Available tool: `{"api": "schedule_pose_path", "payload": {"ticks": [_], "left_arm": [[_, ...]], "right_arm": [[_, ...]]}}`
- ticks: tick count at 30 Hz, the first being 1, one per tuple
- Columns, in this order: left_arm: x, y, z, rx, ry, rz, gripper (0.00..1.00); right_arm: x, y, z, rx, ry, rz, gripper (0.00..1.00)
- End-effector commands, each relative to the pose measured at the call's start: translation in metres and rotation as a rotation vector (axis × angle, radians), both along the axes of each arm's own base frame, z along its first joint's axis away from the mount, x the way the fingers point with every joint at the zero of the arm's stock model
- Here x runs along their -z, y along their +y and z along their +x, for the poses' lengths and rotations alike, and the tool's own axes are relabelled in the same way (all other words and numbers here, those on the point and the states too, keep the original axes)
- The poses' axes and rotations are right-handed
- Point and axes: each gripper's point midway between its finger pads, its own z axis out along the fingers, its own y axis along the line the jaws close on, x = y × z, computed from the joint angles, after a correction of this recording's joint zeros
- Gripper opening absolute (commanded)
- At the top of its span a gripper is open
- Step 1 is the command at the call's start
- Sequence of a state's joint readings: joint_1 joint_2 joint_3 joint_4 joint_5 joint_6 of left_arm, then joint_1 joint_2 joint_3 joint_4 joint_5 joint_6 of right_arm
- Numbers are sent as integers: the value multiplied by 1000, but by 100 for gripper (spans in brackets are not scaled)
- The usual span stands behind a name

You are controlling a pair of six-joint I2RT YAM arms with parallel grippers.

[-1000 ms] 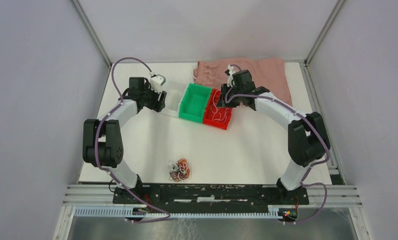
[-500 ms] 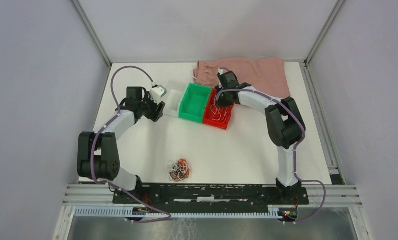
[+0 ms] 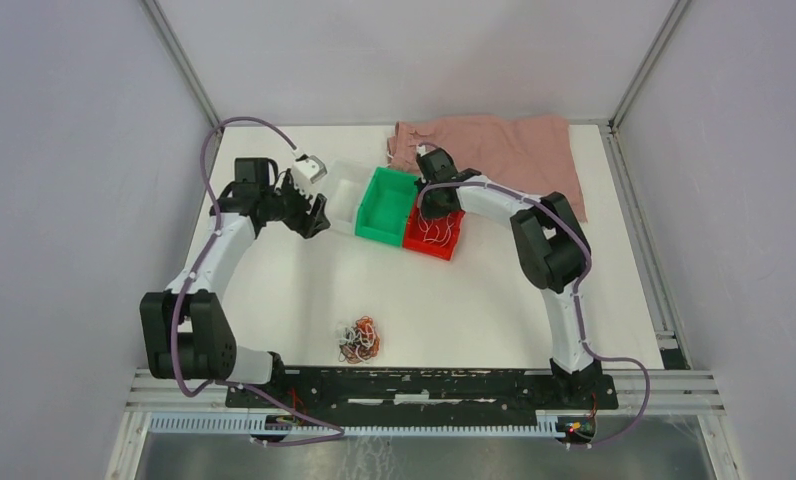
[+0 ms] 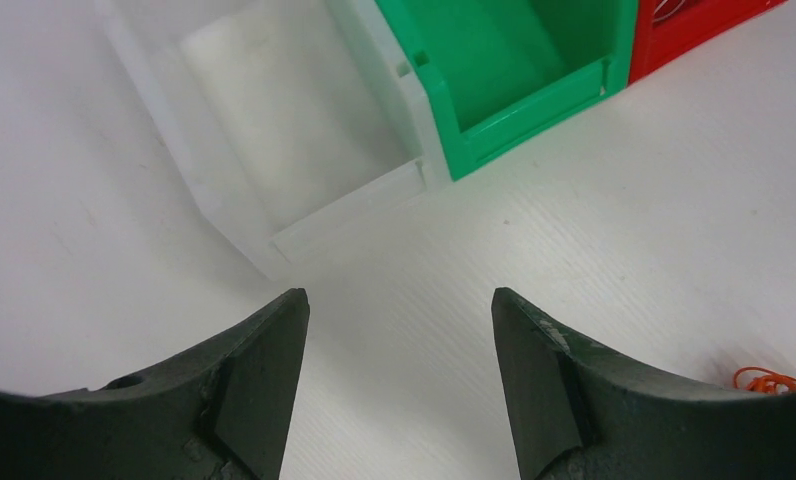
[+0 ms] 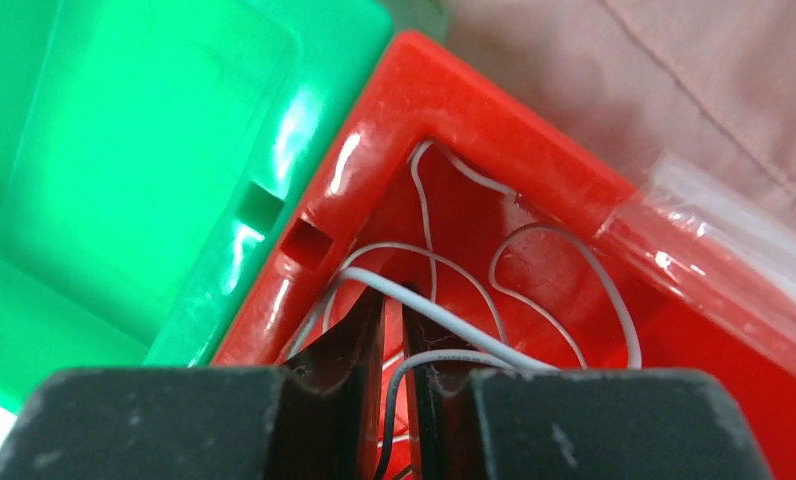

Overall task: Untangle the cables
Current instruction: Place the cable in the bin.

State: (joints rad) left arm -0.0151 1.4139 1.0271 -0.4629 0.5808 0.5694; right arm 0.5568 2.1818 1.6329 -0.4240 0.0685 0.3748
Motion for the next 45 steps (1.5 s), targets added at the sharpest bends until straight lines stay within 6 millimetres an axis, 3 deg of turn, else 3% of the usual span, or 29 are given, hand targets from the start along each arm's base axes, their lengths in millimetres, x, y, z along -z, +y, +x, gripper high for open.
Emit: {"api": "schedule_pose_path", "payload": {"ticks": [1, 7, 9, 14, 20, 23, 33, 39, 45], "left_arm": [[-48, -15, -5, 60, -51, -82, 75], [-79, -16, 0, 64, -99, -93, 75], [-85, -17, -2, 67, -108, -98, 75], [-93, -19, -12, 84, -120, -103, 75], [-98, -20, -14, 97, -134, -107, 76], [-99, -21, -12, 96, -132, -116, 76], [-98, -21, -13, 94, -139, -116, 76], [-100, -20, -11, 82, -153, -111, 76], [-100, -19, -12, 80, -159, -107, 76]], "right_arm": [[-22, -7, -11, -17, -25, -18, 19], [-95, 6, -11, -84, -86, 62, 29], [-111, 7, -16, -107, -86, 71, 31], [-129, -2, -25, -126, -53, 87, 32], [-133, 1, -33, -160, 5, 143, 34], [-128, 7, -27, -154, 24, 195, 33], [-68, 12, -6, -124, 104, 226, 25], [-41, 3, 7, -86, 100, 175, 22], [-14, -15, 7, -72, 108, 68, 19]]}}
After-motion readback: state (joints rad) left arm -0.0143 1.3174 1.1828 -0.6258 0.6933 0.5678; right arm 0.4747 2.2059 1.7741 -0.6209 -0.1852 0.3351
